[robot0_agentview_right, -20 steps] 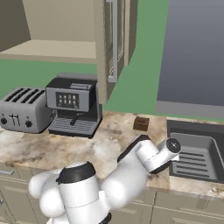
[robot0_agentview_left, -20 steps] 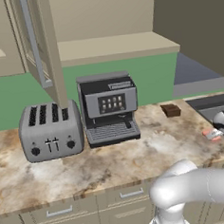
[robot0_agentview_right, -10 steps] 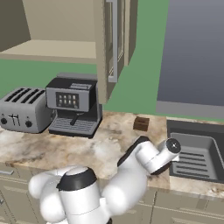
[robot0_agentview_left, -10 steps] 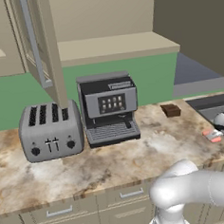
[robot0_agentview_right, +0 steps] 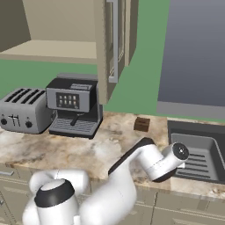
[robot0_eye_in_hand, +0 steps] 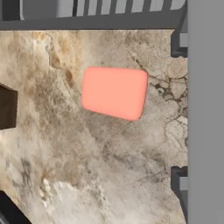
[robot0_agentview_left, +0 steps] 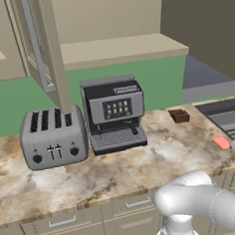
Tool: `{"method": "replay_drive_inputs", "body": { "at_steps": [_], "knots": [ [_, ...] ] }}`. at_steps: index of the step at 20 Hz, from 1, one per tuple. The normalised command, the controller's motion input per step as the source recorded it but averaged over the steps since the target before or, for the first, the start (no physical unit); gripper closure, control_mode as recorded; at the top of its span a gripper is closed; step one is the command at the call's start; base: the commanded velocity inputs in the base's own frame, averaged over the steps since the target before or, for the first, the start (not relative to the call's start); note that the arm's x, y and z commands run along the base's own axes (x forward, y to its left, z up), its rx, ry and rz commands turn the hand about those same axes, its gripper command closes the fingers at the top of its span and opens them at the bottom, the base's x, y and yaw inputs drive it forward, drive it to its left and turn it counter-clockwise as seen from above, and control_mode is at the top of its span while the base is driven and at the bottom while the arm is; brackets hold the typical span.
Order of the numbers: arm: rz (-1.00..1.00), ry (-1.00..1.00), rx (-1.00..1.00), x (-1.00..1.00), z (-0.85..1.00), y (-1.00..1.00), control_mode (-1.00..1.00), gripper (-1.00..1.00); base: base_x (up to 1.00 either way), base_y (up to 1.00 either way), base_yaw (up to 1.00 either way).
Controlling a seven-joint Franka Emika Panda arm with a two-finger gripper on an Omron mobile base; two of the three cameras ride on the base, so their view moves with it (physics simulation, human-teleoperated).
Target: Open the cabinet. Pick the bar soap and place it next to the sink. Then close the cabinet.
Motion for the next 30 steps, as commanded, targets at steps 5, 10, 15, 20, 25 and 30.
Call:
{"method": "replay_drive_inputs", "body": {
  "at_steps": [5,10,15,20,25,30],
  "knots": [
    [-0.02,-0.06,0.00,-0.35,0.45,0.30,-1.00,-1.00,0.00,0.00,0.00],
    [-0.01,-0.07,0.00,-0.18,0.48,0.25,-1.00,-1.00,0.00,0.00,0.00],
    [0.00,-0.03,0.00,-0.20,0.50,0.01,-1.00,-1.00,0.00,0.00,0.00],
    [0.00,-0.08,0.04,-0.33,0.73,-0.03,-1.00,-1.00,0.00,0.00,0.00],
    [0.00,-0.07,0.10,-0.45,0.73,-0.04,-1.00,-1.00,0.00,0.00,0.00],
    [0.00,-0.07,0.14,-0.29,0.62,-0.01,-1.00,-1.00,0.00,0.00,0.00]
  ]
}}
